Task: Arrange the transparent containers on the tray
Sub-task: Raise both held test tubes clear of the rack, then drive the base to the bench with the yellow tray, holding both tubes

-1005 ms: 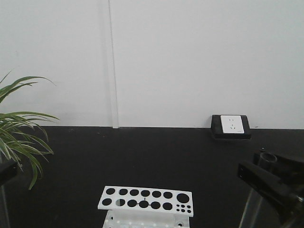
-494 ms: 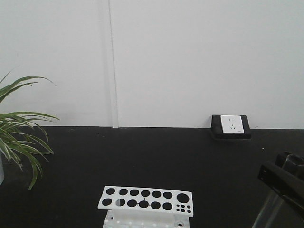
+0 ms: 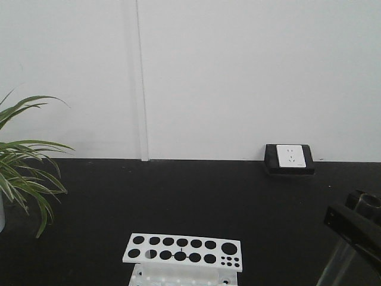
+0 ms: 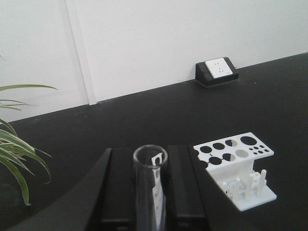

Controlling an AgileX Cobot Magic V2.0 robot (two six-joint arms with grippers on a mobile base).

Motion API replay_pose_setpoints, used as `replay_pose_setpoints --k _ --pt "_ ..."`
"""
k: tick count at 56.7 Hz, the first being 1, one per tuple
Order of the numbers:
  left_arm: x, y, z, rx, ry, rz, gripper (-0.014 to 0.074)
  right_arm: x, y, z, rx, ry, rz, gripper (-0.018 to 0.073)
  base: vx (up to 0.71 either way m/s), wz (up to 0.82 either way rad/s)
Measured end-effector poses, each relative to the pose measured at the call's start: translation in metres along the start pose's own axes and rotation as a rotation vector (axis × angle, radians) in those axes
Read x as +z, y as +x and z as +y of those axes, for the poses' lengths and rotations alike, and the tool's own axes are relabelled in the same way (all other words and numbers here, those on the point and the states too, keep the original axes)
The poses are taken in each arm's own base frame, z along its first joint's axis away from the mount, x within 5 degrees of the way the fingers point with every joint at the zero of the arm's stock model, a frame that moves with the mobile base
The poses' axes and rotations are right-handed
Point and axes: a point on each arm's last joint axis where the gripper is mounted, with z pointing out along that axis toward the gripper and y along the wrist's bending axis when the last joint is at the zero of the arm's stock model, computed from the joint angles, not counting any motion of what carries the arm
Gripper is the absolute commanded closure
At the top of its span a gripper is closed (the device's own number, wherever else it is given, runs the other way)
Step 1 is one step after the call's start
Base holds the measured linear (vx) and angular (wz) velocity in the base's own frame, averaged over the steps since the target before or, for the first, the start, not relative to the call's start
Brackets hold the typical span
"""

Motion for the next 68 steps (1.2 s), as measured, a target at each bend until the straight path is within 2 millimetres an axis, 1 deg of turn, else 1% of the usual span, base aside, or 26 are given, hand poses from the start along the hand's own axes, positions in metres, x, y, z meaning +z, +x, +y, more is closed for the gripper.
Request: replay_pose_setpoints --k 29,51,68 --pt "0.0000 0.0000 0.0000 0.000 0.000 0.000 0.0597 0.0000 0.0001 0.0000 0.000 0.000 0.001 0.0572 -0.07 -0.01" --pt "0.0001 0.0003 0.0000 0.000 0.000 0.001 0.0597 0.0000 0.0000 -0.0001 0.001 0.001 0.000 0.0571 -0.29 -0.05" --pt "0.0003 0.0009 0.0000 0.000 0.000 0.003 0.0597 0.0000 0.0000 -0.0001 0.001 0.001 0.000 0.0572 -0.35 0.08"
